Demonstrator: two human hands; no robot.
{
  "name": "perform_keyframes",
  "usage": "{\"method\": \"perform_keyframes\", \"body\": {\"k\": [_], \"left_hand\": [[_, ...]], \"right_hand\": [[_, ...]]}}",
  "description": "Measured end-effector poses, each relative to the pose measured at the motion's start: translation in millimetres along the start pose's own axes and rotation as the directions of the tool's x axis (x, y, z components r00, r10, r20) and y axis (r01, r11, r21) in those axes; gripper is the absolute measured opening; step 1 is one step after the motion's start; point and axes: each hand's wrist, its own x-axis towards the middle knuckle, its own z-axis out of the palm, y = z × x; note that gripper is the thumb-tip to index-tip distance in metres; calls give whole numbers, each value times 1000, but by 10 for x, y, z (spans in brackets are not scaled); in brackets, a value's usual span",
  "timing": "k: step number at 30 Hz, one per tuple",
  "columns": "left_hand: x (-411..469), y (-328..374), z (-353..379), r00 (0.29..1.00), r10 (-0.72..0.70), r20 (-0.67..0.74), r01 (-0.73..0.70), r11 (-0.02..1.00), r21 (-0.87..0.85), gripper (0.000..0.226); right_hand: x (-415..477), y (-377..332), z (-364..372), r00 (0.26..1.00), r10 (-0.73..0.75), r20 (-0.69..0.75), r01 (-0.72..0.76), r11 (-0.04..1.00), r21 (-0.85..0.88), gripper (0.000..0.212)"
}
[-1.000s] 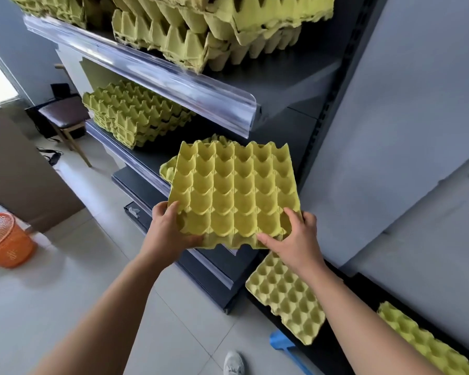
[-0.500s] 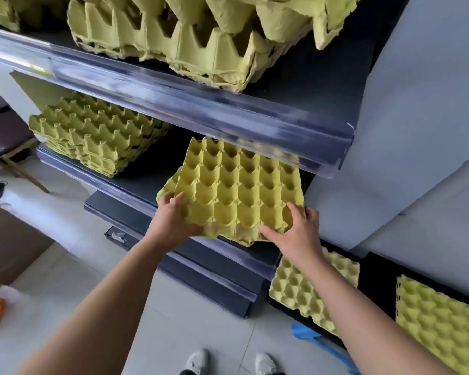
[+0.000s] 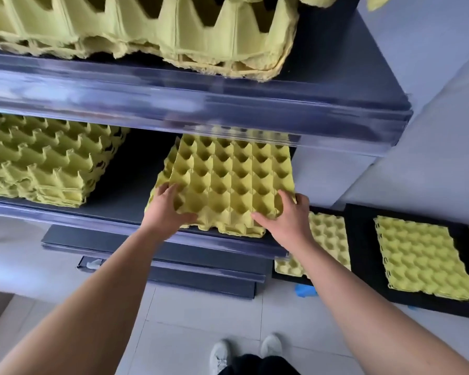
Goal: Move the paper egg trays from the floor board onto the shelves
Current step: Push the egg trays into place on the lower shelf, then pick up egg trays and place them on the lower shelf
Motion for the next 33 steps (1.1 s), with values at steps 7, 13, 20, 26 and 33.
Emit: {"method": "perform_keyframes", "body": {"k": [7, 13, 20, 26, 33], "left_hand": [[93, -131, 85, 997, -56, 55, 54, 998, 33, 90], [22, -93, 76, 999, -32, -15, 34, 966, 257, 81], [-267, 439, 165, 955, 268, -128, -223, 931, 288, 52], [-514, 1143, 541, 869, 493, -39, -457, 832, 315, 39], [-850, 2312, 1306, 756, 651, 67, -647, 728, 226, 36]], "right_hand": [[18, -17, 91, 998, 47, 30, -46, 997, -60, 98], [-49, -34, 33, 999, -25, -29, 20, 985, -169, 91], [-272, 133, -273, 939, -286, -192, 221, 927, -302, 59], [-585, 655, -790, 911, -303, -281, 204, 921, -331, 48], [-1064, 1715, -1500, 915, -107, -388, -9, 958, -287, 49]]}}
